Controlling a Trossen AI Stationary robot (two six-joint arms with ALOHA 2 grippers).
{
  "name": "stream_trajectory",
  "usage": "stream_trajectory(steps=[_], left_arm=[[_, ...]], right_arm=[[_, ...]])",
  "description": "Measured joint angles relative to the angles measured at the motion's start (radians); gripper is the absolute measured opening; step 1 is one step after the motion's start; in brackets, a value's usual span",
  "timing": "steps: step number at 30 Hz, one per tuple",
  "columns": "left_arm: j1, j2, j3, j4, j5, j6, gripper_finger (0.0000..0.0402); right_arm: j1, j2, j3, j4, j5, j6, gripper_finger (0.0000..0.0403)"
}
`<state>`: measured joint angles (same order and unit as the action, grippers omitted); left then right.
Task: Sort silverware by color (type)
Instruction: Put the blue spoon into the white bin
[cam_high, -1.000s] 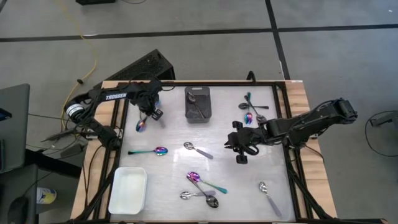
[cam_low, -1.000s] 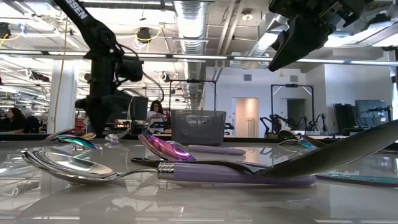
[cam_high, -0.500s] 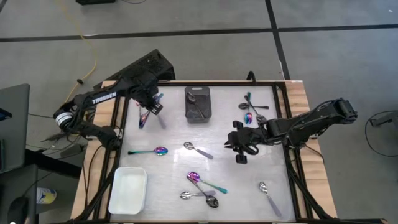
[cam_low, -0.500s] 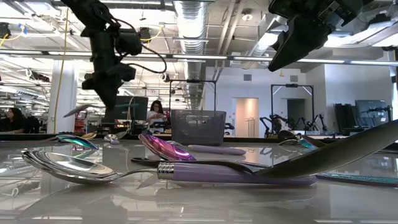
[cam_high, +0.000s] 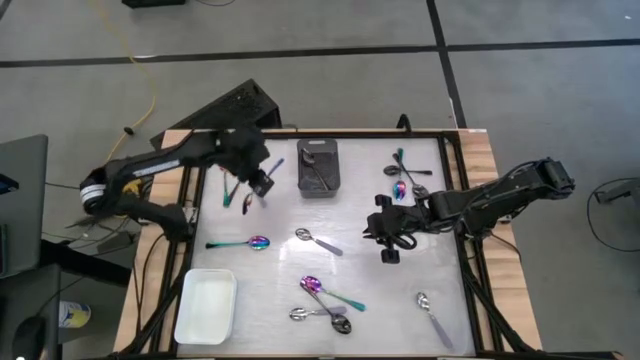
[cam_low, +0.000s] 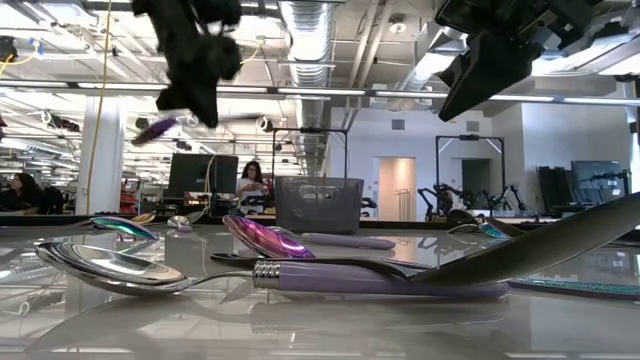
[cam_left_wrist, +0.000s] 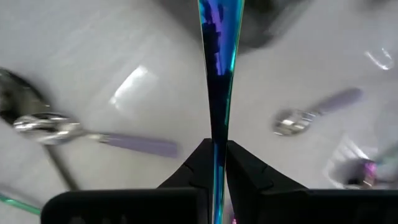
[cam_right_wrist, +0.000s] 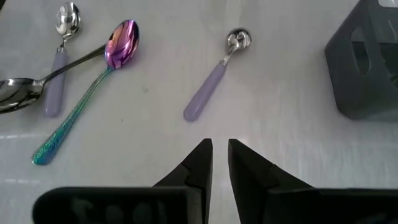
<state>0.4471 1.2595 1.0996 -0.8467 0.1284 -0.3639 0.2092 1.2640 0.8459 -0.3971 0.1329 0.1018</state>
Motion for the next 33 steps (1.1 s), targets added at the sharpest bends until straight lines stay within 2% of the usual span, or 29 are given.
stream_trajectory(steps=[4,10,14,19,24,33], left_arm=[[-0.199,-0.112,0.0,0.0,-0.084,-0.138,0.0016],[-0.556,-0.22,0.001,0.0,-0.319,-0.404,0.0016],[-0.804,-0.229,0.001,0.0,-0.468,-0.612,0.0016],[-1.061,-0.175,0.001,0.0,-0.583,-0.917,0.0016],[-1.218,-0.105,0.001,0.0,-0.581,-1.243,0.0016],[-1.403,0.0,0.001,-0.017,-0.506,-1.631,0.0016]], right_arm=[[0.0,0.0,0.0,0.052,0.0,-0.025,0.0077],[0.004,0.0,0.0,0.138,0.0,-0.024,0.0077],[0.014,0.0,0.0,0.15,0.0,-0.031,0.0077],[0.014,0.0,0.0,0.156,0.0,-0.031,0.0077],[0.014,0.0,0.0,0.202,0.0,-0.031,0.0077],[0.014,0.0,0.0,0.222,0.001,-0.027,0.0077]])
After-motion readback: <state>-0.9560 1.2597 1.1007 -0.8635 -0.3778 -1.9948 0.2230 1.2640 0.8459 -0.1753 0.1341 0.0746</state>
